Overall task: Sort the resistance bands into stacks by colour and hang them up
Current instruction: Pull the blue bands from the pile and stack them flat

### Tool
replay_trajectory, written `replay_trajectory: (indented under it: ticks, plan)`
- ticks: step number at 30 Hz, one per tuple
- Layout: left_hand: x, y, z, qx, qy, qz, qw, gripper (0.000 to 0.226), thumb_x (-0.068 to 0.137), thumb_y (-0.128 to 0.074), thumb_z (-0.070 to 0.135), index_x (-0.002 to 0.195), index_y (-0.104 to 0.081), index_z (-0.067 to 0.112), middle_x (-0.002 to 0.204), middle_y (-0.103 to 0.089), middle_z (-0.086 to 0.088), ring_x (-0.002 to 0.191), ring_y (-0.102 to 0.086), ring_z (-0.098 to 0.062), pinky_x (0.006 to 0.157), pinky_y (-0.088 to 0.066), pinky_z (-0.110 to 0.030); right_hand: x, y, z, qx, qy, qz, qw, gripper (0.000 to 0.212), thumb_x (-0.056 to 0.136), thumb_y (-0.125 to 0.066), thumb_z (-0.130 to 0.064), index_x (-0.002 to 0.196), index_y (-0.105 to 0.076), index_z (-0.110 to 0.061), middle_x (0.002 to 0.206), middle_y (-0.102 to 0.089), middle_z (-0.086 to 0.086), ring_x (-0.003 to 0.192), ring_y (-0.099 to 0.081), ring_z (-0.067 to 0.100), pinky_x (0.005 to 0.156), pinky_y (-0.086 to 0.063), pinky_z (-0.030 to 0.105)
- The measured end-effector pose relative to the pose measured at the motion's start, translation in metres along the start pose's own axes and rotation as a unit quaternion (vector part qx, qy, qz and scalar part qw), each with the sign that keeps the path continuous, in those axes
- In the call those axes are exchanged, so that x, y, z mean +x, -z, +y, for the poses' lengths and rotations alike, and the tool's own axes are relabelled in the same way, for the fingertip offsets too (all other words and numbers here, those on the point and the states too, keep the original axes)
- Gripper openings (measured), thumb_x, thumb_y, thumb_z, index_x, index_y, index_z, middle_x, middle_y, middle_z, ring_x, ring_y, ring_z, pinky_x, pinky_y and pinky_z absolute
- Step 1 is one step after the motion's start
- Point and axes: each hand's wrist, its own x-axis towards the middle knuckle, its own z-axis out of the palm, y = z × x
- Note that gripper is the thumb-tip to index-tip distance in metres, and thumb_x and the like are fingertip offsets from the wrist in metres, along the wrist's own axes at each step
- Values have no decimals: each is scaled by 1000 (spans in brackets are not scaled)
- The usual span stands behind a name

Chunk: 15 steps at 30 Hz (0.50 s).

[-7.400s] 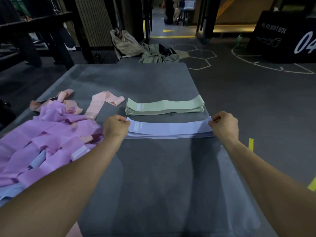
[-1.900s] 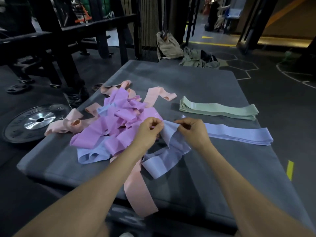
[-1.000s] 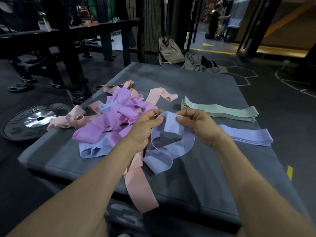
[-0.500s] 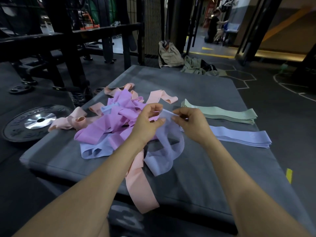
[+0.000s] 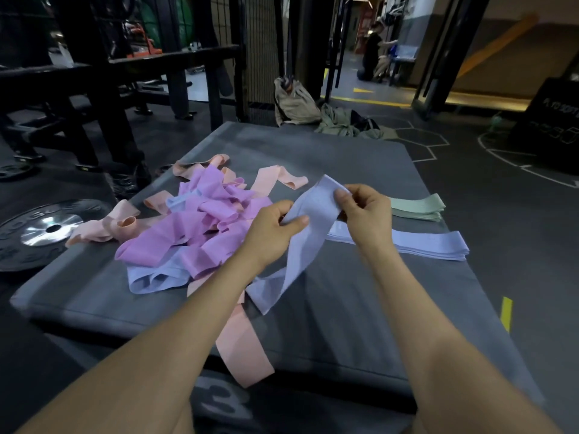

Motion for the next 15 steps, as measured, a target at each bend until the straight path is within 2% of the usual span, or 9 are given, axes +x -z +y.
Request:
replay_trajectory:
  ticks: [2,4,6,7,10,12,15]
  plan:
    - [0,-9,2,37,-14,-20,999,20,93,-55,19,77,-46,10,66,-41,2,62,-35,-13,59,-30,-28,-1,3,0,2,-4,6,1000,13,90,-58,-8,78,-63,-8,72,-59,11,68,-53,18,70,-53,39]
    - [-4,-19,3,81,-20,-67,994,13,90,-59,24,92,-53,13,78,-54,6,70,-47,-10,64,-40,-26,0,8,-3,24,-6,31,999,17,90,-58,-7,74,-62,-14,70,-58,7,68,-52,17,67,-53,35]
    - [-6,-28,-1,135,-28,-98,986,26,85,-65,21,107,-54,11,99,-62,-1,85,-56,-16,76,-46,-32,1,15,-1,31,-7,58,998,20,89,-59,-8,72,-61,-17,69,-57,4,69,-52,17,65,-54,35]
    - [-7,-31,-1,160,-32,-101,981,27,85,-65,18,107,-55,8,102,-63,-5,87,-57,-21,77,-45,-35,2,19,1,25,-10,70,997,20,89,-59,-9,71,-61,-19,69,-57,3,69,-52,16,66,-54,37]
    - [-6,-39,2,185,-25,-75,980,13,89,-58,16,91,-55,3,86,-60,-14,75,-49,-25,71,-42,-39,0,29,6,8,-29,103,994,20,89,-58,-12,72,-60,-21,70,-58,1,69,-52,15,75,-55,43]
    - [-2,-42,14,170,-4,-55,984,14,92,-53,18,91,-54,4,83,-56,-10,75,-45,-22,71,-40,-37,-1,36,3,4,-35,104,994,19,90,-56,-11,73,-60,-19,70,-58,2,68,-52,16,76,-55,43]
    - [5,-40,36,170,6,-45,984,21,95,-49,20,99,-55,1,87,-54,-7,78,-45,-21,69,-34,-30,2,47,-13,6,-27,82,996,12,90,-55,-7,80,-59,-12,68,-57,1,62,-51,12,64,-52,29]
